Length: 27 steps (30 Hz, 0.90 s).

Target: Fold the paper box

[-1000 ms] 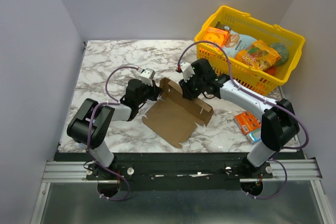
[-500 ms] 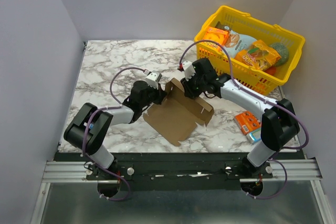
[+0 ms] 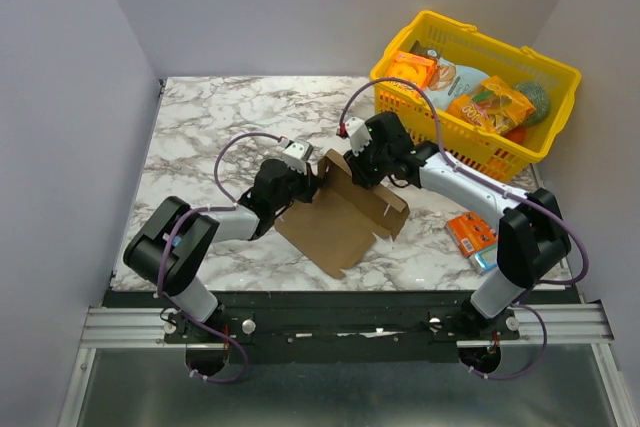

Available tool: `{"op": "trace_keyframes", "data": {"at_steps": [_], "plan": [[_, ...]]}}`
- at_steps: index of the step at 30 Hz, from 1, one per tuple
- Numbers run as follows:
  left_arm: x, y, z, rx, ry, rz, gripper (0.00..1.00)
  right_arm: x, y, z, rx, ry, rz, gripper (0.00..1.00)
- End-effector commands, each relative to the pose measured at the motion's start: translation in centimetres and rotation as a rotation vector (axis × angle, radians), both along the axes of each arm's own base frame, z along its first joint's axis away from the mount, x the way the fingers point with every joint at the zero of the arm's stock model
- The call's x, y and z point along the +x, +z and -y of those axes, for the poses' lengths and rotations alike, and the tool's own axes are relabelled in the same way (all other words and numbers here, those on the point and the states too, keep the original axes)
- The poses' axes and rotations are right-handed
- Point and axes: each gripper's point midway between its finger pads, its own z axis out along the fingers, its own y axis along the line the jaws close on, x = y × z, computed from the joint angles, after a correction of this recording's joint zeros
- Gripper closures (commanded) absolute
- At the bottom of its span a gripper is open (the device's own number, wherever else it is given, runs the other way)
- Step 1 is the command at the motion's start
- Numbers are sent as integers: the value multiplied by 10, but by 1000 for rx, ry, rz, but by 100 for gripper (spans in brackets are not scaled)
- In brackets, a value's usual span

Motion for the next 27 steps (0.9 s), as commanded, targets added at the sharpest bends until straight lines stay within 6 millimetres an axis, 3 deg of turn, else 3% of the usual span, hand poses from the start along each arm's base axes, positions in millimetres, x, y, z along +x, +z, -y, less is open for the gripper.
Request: {"op": "trace_keyframes", "data": {"at_steps": [1,6,11,14,17,18,21,27], "plan": [[-27,-27,6,-7,-3,-117,100,-31,-26,-18,-66,147,-30,65],[-52,-36,-3,-64,26,-183,100,-39,-28,-26,-82,199,-22,64],[-79,-30,6,-146,-52,-192,100,-47,-16,-39,-44,280,-11,64],[-90,-26,9,-183,-97,-194,91,-53,-14,-42,-38,318,-20,64],[-89,-18,6,-169,-97,-170,69,-60,-15,-42,-38,337,-42,64],[-88,-14,6,-167,-96,-162,54,-63,-15,-42,-38,344,-47,64],[-86,-2,-2,-154,-90,-129,32,-71,-14,-42,-33,362,-67,64],[-96,31,-25,-116,-83,5,20,-80,-16,-35,-52,363,-96,64]]}}
